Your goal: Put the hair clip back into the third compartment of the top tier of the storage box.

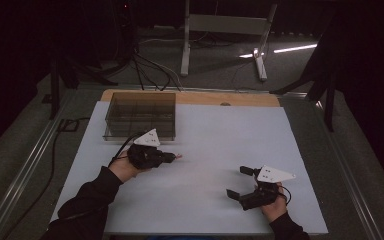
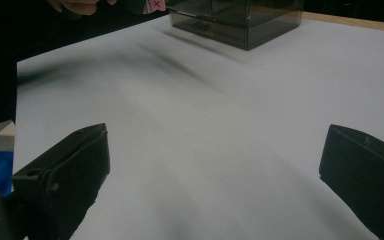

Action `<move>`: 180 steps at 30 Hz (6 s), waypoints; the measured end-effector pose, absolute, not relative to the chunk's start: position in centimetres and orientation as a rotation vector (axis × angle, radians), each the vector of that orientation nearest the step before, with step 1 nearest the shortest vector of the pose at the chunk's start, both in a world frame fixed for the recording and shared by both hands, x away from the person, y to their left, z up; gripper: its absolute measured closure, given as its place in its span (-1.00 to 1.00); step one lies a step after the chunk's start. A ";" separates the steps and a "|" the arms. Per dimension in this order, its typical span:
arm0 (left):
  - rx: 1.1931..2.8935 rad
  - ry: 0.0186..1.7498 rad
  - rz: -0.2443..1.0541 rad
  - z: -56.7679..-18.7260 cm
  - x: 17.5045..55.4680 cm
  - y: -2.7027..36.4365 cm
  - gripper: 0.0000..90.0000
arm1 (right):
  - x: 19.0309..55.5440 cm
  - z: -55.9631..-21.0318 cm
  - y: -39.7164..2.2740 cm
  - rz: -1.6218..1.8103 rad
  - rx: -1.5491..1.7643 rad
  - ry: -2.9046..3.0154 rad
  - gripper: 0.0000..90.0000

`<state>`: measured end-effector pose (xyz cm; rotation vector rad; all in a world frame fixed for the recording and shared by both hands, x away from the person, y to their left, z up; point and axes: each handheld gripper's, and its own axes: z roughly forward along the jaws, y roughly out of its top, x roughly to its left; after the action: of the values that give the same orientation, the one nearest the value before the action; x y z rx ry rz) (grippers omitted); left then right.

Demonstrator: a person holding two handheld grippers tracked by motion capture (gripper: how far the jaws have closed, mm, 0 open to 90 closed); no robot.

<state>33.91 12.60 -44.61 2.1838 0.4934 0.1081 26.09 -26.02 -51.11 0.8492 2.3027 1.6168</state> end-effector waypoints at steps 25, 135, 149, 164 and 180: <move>2.144 0.498 0.145 -42.2 34.9 13.3 0.95 | 26.0 -51.2 -25.9 1.605 0.845 2.312 -1.00; 1.993 0.976 0.223 -43.2 40.8 15.1 0.02 | 26.1 -51.2 -25.9 1.603 0.847 2.321 -1.00; 1.970 0.960 0.282 -42.2 39.3 15.7 -0.33 | 26.2 -51.3 -25.9 1.603 0.848 2.322 -1.00; 1.975 0.934 0.298 -41.7 38.0 15.1 -0.82 | 26.2 -51.3 -25.9 1.602 0.850 2.322 -1.00; 1.963 0.877 0.273 -41.2 36.3 14.5 -0.99 | 26.2 -51.3 -25.9 1.607 0.851 2.320 -1.00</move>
<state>36.25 14.46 -41.20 1.9635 0.8767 0.2731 26.22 -25.93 -51.28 0.8513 2.3203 1.6068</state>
